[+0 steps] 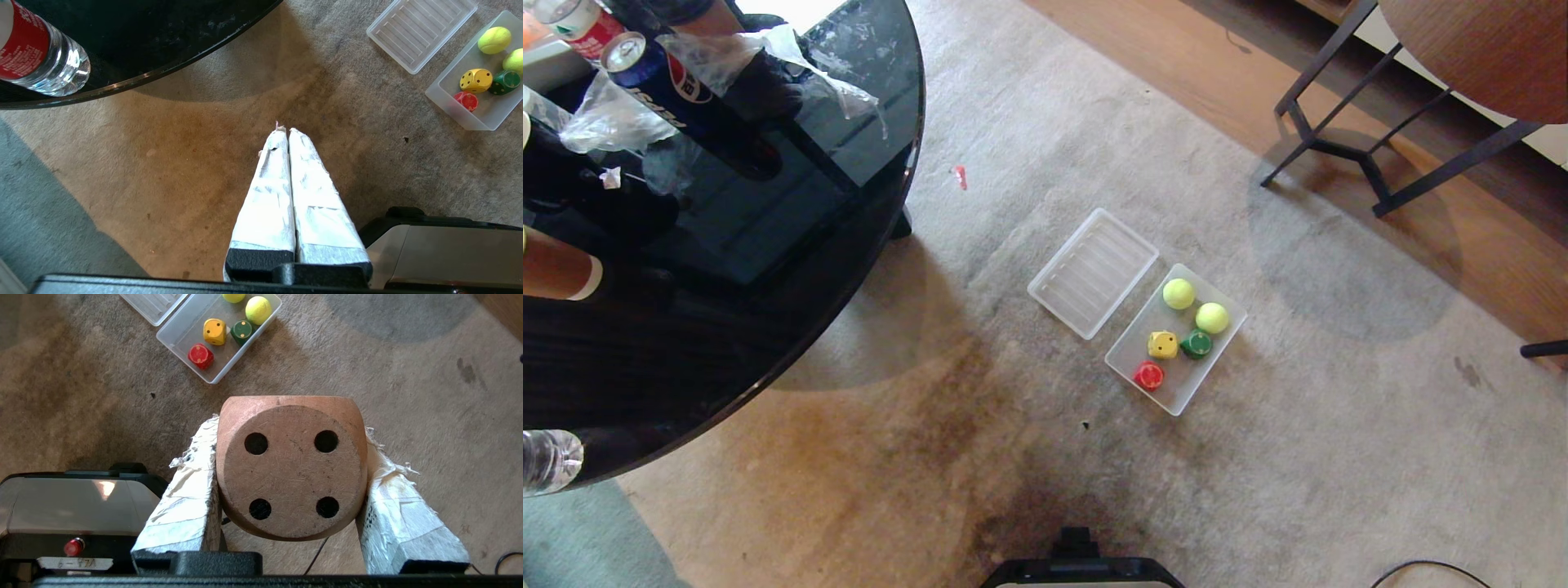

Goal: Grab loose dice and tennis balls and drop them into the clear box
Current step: Put the toys in the box

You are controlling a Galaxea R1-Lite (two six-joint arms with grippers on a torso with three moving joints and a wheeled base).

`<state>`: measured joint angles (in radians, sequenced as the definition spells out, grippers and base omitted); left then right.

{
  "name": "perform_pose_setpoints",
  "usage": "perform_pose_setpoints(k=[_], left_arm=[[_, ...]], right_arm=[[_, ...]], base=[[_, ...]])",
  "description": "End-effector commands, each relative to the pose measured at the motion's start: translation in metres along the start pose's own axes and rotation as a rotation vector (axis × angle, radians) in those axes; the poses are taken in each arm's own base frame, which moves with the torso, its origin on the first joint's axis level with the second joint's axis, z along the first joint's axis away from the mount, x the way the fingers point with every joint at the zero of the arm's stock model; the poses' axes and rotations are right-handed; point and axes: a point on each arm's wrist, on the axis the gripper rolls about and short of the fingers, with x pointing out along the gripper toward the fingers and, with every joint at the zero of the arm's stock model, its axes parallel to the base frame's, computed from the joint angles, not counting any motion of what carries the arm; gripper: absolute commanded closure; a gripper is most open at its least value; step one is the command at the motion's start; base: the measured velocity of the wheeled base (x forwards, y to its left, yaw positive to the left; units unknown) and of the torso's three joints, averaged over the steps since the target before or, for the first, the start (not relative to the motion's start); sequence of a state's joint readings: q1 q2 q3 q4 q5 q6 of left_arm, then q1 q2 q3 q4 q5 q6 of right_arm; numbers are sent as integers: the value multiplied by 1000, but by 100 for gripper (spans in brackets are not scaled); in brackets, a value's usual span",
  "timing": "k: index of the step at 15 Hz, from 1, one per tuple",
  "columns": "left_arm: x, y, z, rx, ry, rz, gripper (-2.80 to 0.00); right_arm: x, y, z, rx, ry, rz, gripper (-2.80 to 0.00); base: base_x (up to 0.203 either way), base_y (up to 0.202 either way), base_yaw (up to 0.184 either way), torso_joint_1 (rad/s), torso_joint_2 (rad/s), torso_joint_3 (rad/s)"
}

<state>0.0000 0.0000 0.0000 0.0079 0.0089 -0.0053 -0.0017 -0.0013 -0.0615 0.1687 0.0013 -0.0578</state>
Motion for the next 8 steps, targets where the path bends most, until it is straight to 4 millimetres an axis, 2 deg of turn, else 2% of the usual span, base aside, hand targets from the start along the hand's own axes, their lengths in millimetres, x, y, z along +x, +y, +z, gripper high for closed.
perform_pose_setpoints(k=[1,4,8], left_arm=[[0,0,0,-1,1,0,0],[0,0,0,-4,1,0,0],[0,0,0,-2,1,0,0]], right_arm=[[0,0,0,-2,0,3,0],[0,0,0,3,1,1,0],[0,0,0,3,0,0,0]], base=[[0,0,0,-50,165,97],[0,0,0,-135,365,219],[0,0,0,-165,450,295]])
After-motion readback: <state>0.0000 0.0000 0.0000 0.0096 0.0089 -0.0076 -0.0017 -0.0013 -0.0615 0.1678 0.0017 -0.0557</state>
